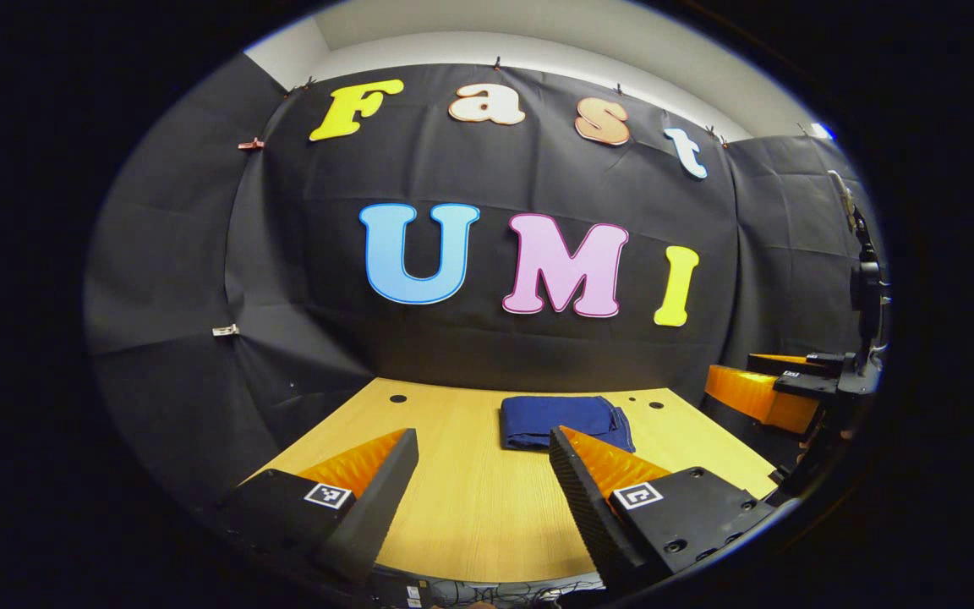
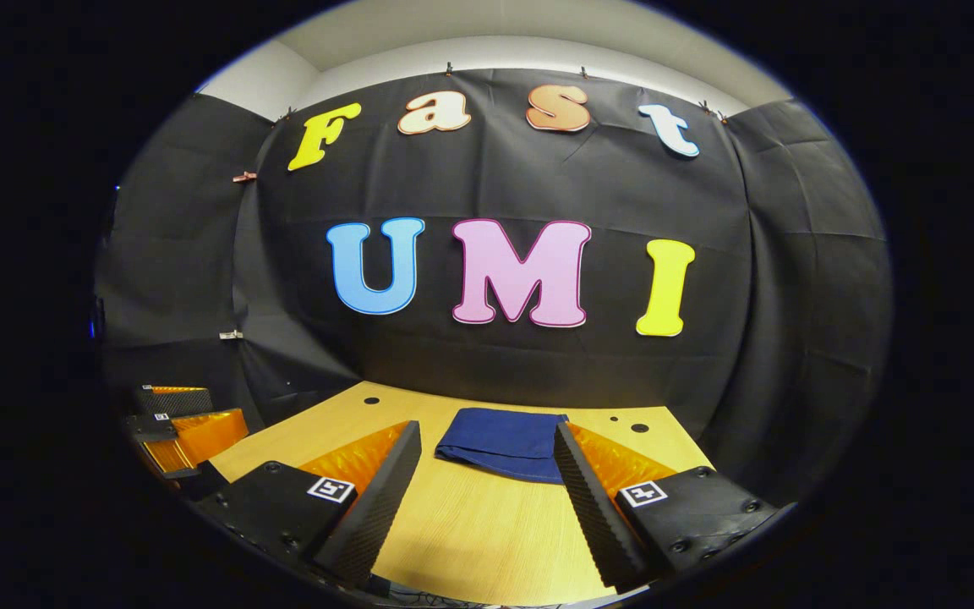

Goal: Grasp the waist and the cuffs of the jeans and fold them to make the two legs overlap; first hold the waist and fold one-third of the jeans toward the cuffs, then hold the cuffs and fold the remaining one-third in the same direction to finish folding.

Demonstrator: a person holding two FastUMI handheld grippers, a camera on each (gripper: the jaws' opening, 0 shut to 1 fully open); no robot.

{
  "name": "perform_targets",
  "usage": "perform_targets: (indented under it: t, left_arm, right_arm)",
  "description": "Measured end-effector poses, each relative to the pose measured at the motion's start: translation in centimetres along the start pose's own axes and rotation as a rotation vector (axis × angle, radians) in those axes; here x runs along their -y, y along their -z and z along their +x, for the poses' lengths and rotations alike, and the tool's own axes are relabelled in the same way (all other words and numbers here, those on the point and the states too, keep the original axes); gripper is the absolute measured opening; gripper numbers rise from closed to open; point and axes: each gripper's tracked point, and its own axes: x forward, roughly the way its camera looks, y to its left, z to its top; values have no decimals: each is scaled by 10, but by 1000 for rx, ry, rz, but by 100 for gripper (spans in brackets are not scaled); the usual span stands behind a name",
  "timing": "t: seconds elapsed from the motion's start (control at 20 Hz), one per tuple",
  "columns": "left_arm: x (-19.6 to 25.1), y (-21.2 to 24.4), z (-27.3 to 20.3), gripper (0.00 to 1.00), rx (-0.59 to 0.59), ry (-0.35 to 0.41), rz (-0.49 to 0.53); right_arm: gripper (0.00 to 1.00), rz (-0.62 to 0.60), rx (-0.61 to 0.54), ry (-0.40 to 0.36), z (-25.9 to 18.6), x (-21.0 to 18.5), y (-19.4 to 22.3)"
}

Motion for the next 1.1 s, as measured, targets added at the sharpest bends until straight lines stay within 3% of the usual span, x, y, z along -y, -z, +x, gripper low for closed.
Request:
perform_targets:
  t: [1.1]
  left_arm:
    - [3, 6, 11, 96, -13, 7, 52]
  right_arm:
    - [97, 11, -20, 61, 4, 36, 5]
